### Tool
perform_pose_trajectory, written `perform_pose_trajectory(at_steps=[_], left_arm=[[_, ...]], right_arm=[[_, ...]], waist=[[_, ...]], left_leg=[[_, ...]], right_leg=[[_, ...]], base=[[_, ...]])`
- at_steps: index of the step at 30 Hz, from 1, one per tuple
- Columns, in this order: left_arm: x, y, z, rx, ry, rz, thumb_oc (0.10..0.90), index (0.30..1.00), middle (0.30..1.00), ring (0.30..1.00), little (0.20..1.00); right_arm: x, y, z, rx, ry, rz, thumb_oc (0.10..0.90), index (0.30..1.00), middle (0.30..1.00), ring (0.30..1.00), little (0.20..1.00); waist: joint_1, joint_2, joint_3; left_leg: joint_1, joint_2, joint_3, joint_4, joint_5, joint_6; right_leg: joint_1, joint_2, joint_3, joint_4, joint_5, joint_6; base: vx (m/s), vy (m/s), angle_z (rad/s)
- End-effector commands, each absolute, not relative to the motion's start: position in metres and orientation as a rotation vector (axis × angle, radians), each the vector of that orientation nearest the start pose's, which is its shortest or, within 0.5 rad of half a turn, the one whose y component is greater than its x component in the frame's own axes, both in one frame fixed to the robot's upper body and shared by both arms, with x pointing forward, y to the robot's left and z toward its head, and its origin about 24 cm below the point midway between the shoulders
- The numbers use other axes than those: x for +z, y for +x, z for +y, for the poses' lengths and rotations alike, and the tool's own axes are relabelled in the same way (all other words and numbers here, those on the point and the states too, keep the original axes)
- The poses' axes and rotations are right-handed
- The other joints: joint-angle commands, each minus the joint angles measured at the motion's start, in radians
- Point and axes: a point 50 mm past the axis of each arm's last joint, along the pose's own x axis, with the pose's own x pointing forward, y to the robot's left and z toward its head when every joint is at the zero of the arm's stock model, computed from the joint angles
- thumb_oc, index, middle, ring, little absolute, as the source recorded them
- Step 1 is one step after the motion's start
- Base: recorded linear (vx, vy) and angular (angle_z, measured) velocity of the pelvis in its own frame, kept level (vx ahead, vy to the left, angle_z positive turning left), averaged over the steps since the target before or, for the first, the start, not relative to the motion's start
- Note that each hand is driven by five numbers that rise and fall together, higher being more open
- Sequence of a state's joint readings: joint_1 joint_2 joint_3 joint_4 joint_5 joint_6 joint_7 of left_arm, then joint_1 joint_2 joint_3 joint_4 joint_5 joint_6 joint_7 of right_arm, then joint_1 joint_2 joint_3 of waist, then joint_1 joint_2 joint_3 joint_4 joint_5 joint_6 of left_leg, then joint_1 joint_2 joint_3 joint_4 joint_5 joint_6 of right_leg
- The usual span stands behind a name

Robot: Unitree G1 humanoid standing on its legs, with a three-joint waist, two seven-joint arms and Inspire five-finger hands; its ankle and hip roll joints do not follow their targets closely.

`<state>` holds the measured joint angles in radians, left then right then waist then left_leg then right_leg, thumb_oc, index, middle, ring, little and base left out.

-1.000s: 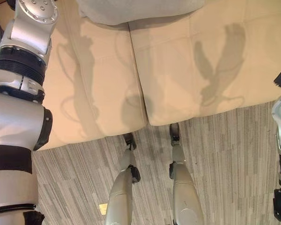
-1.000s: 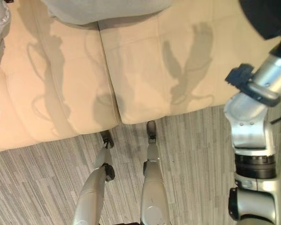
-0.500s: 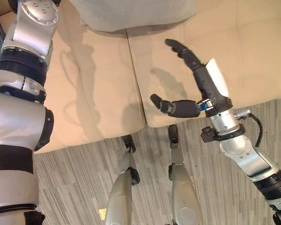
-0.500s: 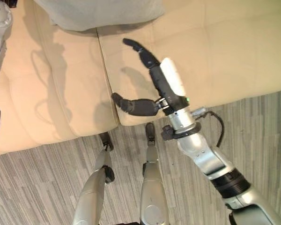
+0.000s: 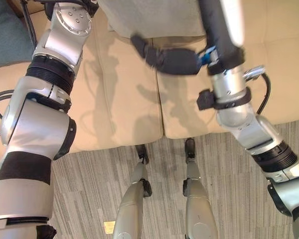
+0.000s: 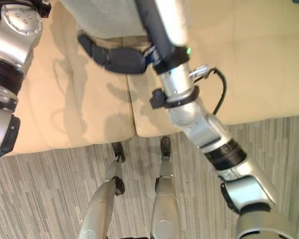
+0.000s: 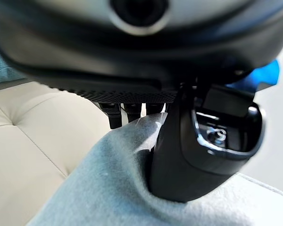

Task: Pick up all the scattered cushions and arrange them neatly on the sofa.

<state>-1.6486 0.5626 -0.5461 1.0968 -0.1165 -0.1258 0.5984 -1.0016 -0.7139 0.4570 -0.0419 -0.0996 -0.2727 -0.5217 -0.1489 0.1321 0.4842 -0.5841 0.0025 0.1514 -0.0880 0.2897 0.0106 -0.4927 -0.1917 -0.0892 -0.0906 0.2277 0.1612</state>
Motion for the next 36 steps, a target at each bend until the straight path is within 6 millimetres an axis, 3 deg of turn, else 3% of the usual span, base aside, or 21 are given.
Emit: perform_pose_trajectory(at_steps=[1,4,6,10,13,18,26,31,34,35,36], left_arm=[[0.402,0.389,0.146,0.474,0.58,-0.857,0.8,0.9,0.9,0.9,0.9],[0.399,0.39,0.152,0.457,0.506,-0.826,0.8,0.9,0.9,0.9,0.9],[0.398,0.393,0.155,0.39,0.367,-0.777,0.8,0.9,0.9,0.9,0.9],[0.415,0.386,0.171,0.39,0.314,-0.786,0.8,0.9,0.9,0.9,0.9],[0.439,0.374,0.185,0.434,0.328,-0.837,0.8,0.9,0.9,0.9,0.9],[0.462,0.36,0.189,0.478,0.353,-0.901,0.8,0.9,0.9,0.9,0.9],[0.483,0.343,0.188,0.53,0.404,-1.004,0.8,0.9,0.9,0.9,0.9],[0.493,0.334,0.206,0.553,0.452,-1.01,0.8,0.9,0.9,0.9,0.9],[0.501,0.321,0.228,0.598,0.466,-1.028,0.8,0.9,0.9,0.9,0.9],[0.505,0.31,0.247,0.64,0.461,-1.044,0.8,0.9,0.9,0.9,0.9],[0.505,0.31,0.247,0.64,0.46,-1.046,0.8,0.9,0.9,0.9,0.9]], right_arm=[[0.357,0.283,-0.118,-0.107,-0.512,-1.432,0.8,0.9,0.9,0.9,0.9],[0.359,0.294,-0.126,-0.159,-0.573,-1.38,0.8,0.9,0.9,0.9,0.9],[0.359,0.303,-0.132,-0.182,-0.618,-1.325,0.8,0.9,0.9,0.9,0.9],[0.35,0.32,-0.145,-0.203,-0.722,-1.207,0.8,0.9,0.9,0.9,0.9],[0.34,0.326,-0.157,-0.216,-0.8,-1.146,0.8,0.9,0.9,0.9,0.9],[0.327,0.329,-0.171,-0.237,-0.86,-1.093,0.8,0.9,0.9,0.9,0.9],[0.325,0.336,-0.192,-0.314,-0.958,-1.037,0.8,0.9,0.9,0.9,0.9],[0.334,0.336,-0.202,-0.36,-0.98,-1.023,0.8,0.9,0.9,0.9,0.9],[0.339,0.334,-0.208,-0.378,-1.001,-1.018,0.8,0.9,0.9,0.9,0.9],[0.342,0.331,-0.212,-0.393,-0.999,-1.024,0.8,0.9,0.9,0.9,0.9],[0.343,0.331,-0.212,-0.393,-0.998,-1.025,0.8,0.9,0.9,0.9,0.9]], waist=[[0.012,0.007,-0.102],[0.019,0.008,-0.1],[0.023,0.009,-0.098],[0.031,0.021,-0.094],[0.036,0.033,-0.09],[0.046,0.047,-0.096],[0.073,0.062,-0.113],[0.095,0.079,-0.121],[0.113,0.087,-0.129],[0.126,0.092,-0.137],[0.125,0.093,-0.136]], left_leg=[[0.089,0.082,0.007,0.001,-0.176,-0.165],[0.088,0.083,0.006,0.001,-0.174,-0.165],[0.087,0.083,0.003,0.001,-0.171,-0.166],[0.086,0.082,-0.001,0.001,-0.168,-0.166],[0.088,0.08,-0.003,0.001,-0.165,-0.166],[0.093,0.075,-0.007,0.001,-0.165,-0.166],[0.098,0.072,-0.015,0.001,-0.165,-0.167],[0.095,0.07,-0.023,0.001,-0.154,-0.168],[0.097,0.069,-0.029,0.001,-0.154,-0.168],[0.103,0.066,-0.031,0.001,-0.162,-0.169],[0.099,0.067,-0.031,0.001,-0.155,-0.168]], right_leg=[[0.046,-0.038,0.027,0.003,-0.128,0.081],[0.047,-0.038,0.026,0.003,-0.127,0.079],[0.047,-0.038,0.027,0.003,-0.126,0.078],[0.051,-0.038,0.025,0.003,-0.124,0.077],[0.056,-0.042,0.019,0.003,-0.123,0.078],[0.066,-0.048,0.01,0.003,-0.123,0.08],[0.081,-0.05,-0.006,0.003,-0.127,0.082],[0.089,-0.05,-0.019,0.003,-0.124,0.081],[0.095,-0.049,-0.026,0.003,-0.126,0.079],[0.103,-0.049,-0.03,0.003,-0.133,0.081],[0.099,-0.049,-0.03,0.003,-0.127,0.08]], base=[[0.0,0.0,0.0],[0.0,0.0,0.0],[0.0,0.0,0.0],[0.0,0.0,0.0],[0.0,0.0,0.0],[0.01,-0.003,0.0],[0.02,-0.013,0.06],[0.0,-0.002,0.01],[0.01,-0.006,0.0],[0.0,0.0,0.0],[0.03,0.0,0.05]])
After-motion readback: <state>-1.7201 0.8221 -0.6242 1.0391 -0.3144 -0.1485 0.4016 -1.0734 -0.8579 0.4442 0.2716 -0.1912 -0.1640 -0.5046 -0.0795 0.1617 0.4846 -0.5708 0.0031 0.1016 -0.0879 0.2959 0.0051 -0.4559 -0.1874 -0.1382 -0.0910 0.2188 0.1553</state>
